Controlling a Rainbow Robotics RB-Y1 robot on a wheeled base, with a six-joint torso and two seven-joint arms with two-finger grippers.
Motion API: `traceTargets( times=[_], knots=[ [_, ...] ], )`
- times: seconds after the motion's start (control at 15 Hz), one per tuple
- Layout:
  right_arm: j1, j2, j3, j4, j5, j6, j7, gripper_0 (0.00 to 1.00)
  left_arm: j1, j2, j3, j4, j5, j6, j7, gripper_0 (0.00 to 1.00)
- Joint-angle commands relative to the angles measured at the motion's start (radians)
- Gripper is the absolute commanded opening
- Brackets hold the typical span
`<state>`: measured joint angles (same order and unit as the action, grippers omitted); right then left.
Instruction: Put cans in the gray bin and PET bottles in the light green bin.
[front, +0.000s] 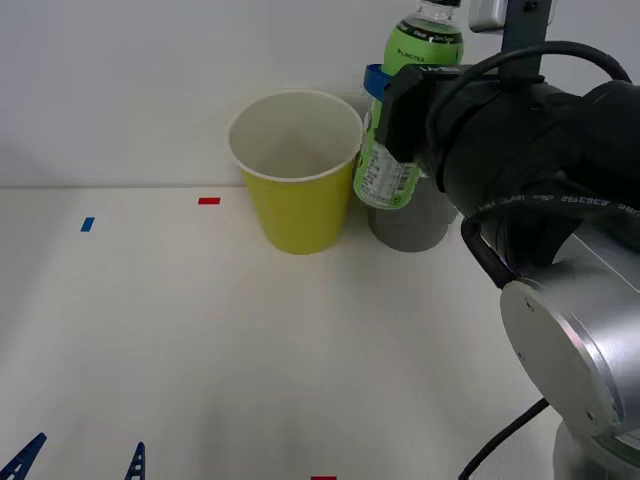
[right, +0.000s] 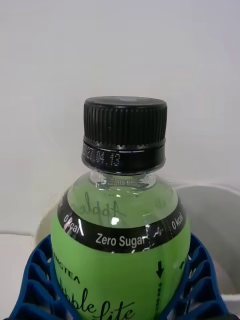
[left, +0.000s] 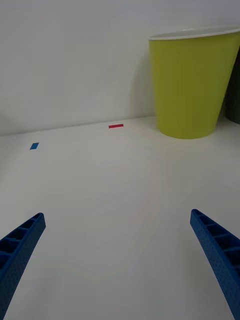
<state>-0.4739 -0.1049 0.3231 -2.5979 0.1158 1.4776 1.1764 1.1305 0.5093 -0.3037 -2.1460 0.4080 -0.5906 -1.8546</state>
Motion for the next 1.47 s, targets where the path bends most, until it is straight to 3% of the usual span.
traceTargets(
  times=[0.07, 0.27, 0.47, 1.47],
  knots=[
    [-0.135, 0.005, -0.003, 0.111, -0.027, -0.002, -0.006, 0.00, 0.000, 0.000, 0.000, 0.000, 0.000, 0.000, 0.000, 1.00],
    [-0.226, 0.007, -0.007, 0.205, -0.064, -0.028, -0.011, 0.00, 0.000, 0.000, 0.000, 0.000, 0.000, 0.000, 0.000, 1.00],
    [-0.261, -0.004, -0.009, 0.323, -0.113, -0.152, -0.012, 0.00, 0.000, 0.000, 0.000, 0.000, 0.000, 0.000, 0.000, 1.00],
    [-0.417, 0.004, 0.007, 0.964, -0.136, -0.732, -0.058, 0.00, 0.000, 0.000, 0.000, 0.000, 0.000, 0.000, 0.000, 1.00]
  ],
)
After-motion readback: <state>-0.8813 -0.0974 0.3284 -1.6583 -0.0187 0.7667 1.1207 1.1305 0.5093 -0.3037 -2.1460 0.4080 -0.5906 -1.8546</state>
